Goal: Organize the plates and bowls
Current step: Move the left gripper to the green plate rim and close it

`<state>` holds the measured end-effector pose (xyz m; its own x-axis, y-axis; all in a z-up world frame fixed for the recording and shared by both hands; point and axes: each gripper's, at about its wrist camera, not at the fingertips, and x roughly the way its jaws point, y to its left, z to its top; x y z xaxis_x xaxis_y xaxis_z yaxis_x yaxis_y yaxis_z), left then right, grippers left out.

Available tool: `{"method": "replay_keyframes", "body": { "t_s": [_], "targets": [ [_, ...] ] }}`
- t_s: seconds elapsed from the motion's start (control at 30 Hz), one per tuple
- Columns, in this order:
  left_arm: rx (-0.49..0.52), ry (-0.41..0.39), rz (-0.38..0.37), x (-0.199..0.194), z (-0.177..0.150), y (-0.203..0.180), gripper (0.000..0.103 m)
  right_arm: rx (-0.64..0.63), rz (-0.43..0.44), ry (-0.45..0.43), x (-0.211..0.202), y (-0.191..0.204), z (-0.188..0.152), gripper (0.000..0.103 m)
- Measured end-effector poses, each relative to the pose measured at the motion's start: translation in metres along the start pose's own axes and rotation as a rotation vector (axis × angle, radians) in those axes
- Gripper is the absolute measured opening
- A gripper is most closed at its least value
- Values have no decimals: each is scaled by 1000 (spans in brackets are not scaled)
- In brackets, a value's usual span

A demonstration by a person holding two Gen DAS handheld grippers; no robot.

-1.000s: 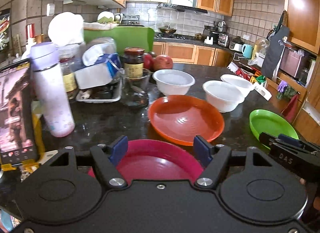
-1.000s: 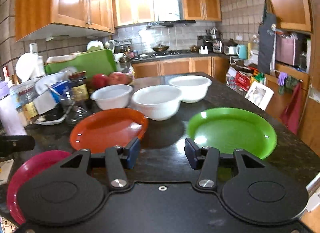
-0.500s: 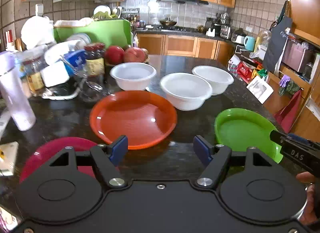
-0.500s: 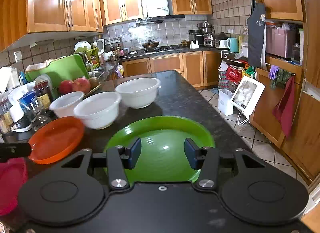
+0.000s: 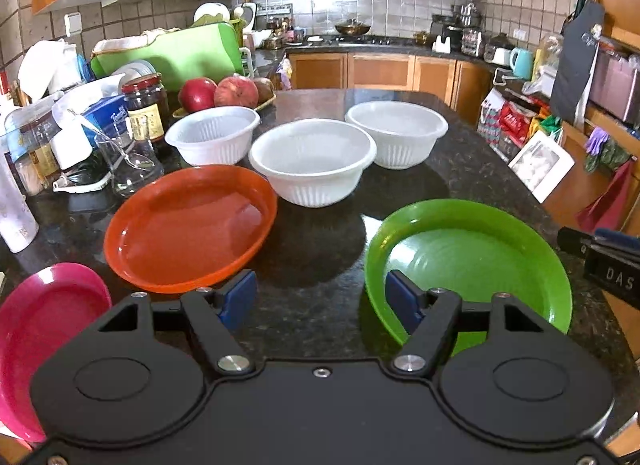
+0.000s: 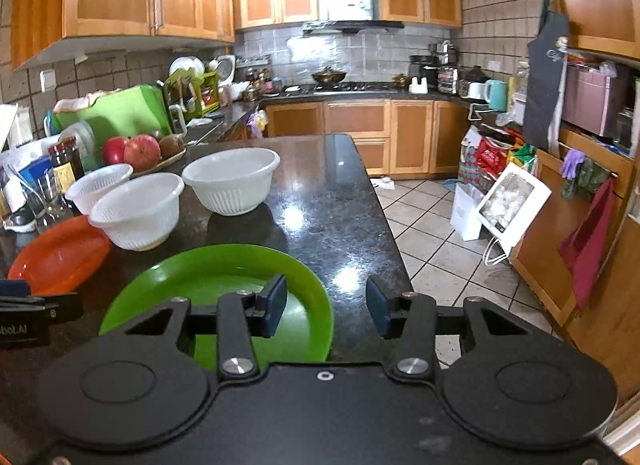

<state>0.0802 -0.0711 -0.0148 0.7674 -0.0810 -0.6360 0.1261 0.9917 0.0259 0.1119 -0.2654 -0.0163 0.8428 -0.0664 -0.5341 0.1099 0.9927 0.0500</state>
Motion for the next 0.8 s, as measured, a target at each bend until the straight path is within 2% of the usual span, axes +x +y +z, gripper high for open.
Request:
{"method": "replay_keyframes", "body": {
  "t_s": [0.1, 0.2, 0.33, 0.4, 0.53, 0.8],
  "targets": [
    [7, 17, 23, 6, 0, -13, 71, -4, 28, 31, 14, -5, 3, 44],
    [6, 52, 40, 13, 0, -19, 61, -10, 67, 66, 29, -13, 5, 38],
    [-5, 88, 56, 22, 0, -24, 58, -22, 107, 95, 39, -14, 5, 31],
    [-4, 104, 65, 26, 0, -27, 53, -32, 122, 108, 43, -14, 6, 28],
    [-12, 133, 60, 31, -1, -29, 48, -45, 139, 118, 50, -16, 6, 26],
    [3, 138, 48, 32, -2, -36, 40, -65, 137, 140, 53, -18, 6, 18]
  ]
}}
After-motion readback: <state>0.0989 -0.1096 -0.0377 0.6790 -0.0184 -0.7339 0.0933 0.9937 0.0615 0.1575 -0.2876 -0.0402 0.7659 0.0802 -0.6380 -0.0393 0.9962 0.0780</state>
